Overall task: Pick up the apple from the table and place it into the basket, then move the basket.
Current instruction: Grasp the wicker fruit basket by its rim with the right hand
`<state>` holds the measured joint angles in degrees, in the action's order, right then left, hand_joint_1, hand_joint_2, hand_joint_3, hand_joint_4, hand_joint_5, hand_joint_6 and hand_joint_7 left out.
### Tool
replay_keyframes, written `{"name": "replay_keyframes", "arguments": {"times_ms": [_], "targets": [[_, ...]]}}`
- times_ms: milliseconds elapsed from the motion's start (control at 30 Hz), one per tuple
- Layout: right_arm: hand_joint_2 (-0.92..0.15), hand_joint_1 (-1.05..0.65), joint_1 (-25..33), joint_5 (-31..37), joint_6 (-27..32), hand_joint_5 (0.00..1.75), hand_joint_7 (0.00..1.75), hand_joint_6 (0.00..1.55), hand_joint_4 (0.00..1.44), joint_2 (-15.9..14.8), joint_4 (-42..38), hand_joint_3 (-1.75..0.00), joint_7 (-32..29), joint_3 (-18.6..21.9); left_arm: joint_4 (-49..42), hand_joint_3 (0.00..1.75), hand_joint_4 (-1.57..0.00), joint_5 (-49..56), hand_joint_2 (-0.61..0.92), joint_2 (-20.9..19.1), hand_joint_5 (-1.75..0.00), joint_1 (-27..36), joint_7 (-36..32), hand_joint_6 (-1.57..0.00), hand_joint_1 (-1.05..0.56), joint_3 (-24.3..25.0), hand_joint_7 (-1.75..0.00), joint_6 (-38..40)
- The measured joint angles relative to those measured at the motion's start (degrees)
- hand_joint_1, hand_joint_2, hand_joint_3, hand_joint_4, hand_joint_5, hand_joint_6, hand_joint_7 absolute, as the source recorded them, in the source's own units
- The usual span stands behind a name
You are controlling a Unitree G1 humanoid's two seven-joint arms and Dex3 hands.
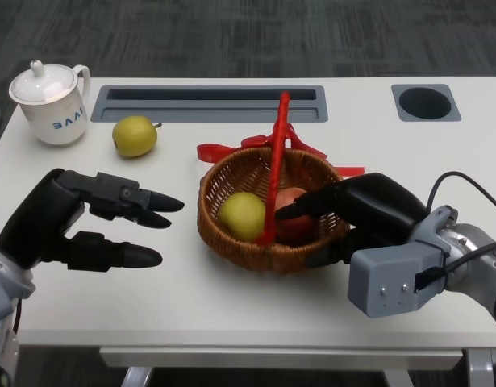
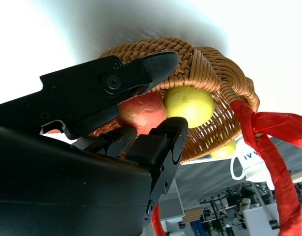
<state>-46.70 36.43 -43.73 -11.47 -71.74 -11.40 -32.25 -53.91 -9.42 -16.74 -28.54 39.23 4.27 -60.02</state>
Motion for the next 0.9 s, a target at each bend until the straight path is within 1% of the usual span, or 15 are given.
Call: {"name": "replay_keyframes", "arguments": {"times_ms": [133, 200, 267, 367, 467, 533, 600, 700, 733, 867, 900], "targets": [[-0.88, -0.56, 0.64, -0.46, 0.6, 0.0, 0.0, 0.76, 0.85, -0.21, 0.03, 0.0, 0.09, -0.07, 0.3, 0.0, -1.24, -0.02, 0.73, 0.0, -0.01, 0.0, 0.0, -1.11, -0.42, 0.0, -0.01, 0.15], [-0.88, -0.59, 0.94, -0.49, 1.28, 0.0, 0.0, 0.72, 0.82, -0.39, 0.3, 0.0, -0.04, -0.28, 0.28, 0.0, -1.24, -0.04, 0.73, 0.0, -0.01, -0.01, 0.0, -1.11, -0.41, 0.01, -0.01, 0.35], [-0.87, -0.65, 1.14, -0.07, 2.96, 0.0, 0.0, 0.65, 0.75, -0.5, 1.0, 0.0, -0.45, -1.12, 0.25, 0.0, -1.24, -0.05, 0.72, 0.01, -0.01, -0.01, 0.0, -1.11, -0.41, 0.03, -0.01, 0.44], [-0.86, -0.68, 1.33, 1.38, 8.01, 0.01, 0.0, 0.57, 0.68, -0.31, 3.01, 0.0, -0.89, -3.21, 0.21, 0.0, -1.24, -0.1, 0.72, 0.16, -0.01, -0.05, 0.0, -1.11, -0.39, 0.08, -0.01, 0.44], [-0.86, -0.71, 2.0, 3.59, 14.94, 0.02, 0.0, 0.56, 0.69, 0.0, 5.57, 0.0, -0.83, -5.4, 0.12, 0.0, -1.25, -0.43, 0.72, 0.56, -0.01, -0.26, 0.01, -1.11, -0.39, 0.18, -0.01, 0.46], [-0.86, -0.72, 2.83, 4.14, 18.47, 0.02, 0.01, 0.57, 0.7, -0.12, 7.66, 0.0, -0.55, -6.1, -0.03, 0.0, -1.25, -0.64, 0.72, 0.7, -0.01, -0.36, 0.01, -1.12, -0.4, 0.37, -0.01, 0.47], [-0.87, -0.72, 3.27, 4.15, 20.64, 0.03, 0.01, 0.58, 0.72, -0.16, 9.65, -0.01, 0.3, -6.39, -0.21, 0.0, -1.25, -0.66, 0.72, 0.72, -0.01, -0.36, 0.01, -1.11, -0.4, 0.52, 0.0, 0.47], [-0.87, -0.67, 3.31, 4.16, 22.98, 0.02, 0.01, 0.59, 0.72, 0.13, 11.48, 0.0, 1.94, -6.64, -0.44, 0.0, -1.25, -0.89, 0.72, 0.79, -0.01, -0.36, 0.07, -1.11, -0.4, 0.57, 0.0, 0.46], [-0.86, -0.65, 3.33, 4.2, 23.64, 0.03, 0.01, 0.6, 0.74, 0.29, 11.88, 0.0, 2.26, -6.74, -0.49, 0.0, -1.26, -1.06, 0.72, 0.82, -0.01, -0.37, 0.11, -1.12, -0.41, 0.59, -0.01, 0.46], [-0.82, -0.55, 3.5, 5.73, 26.44, 0.19, 0.06, 0.73, 1.04, 0.96, 14.15, 0.0, 2.58, -8.28, -0.71, 0.0, -1.27, -1.36, 0.72, 0.87, -0.01, -0.5, 0.17, -1.13, -0.4, 0.76, -0.01, 0.29], [-0.82, -0.53, 3.49, 6.46, 27.11, 0.22, 0.07, 0.77, 1.08, 1.06, 14.88, 0.0, 2.58, -8.87, -0.8, 0.0, -1.27, -1.36, 0.72, 0.87, -0.02, -0.58, 0.17, -1.13, -0.41, 0.82, -0.01, 0.14]]}}
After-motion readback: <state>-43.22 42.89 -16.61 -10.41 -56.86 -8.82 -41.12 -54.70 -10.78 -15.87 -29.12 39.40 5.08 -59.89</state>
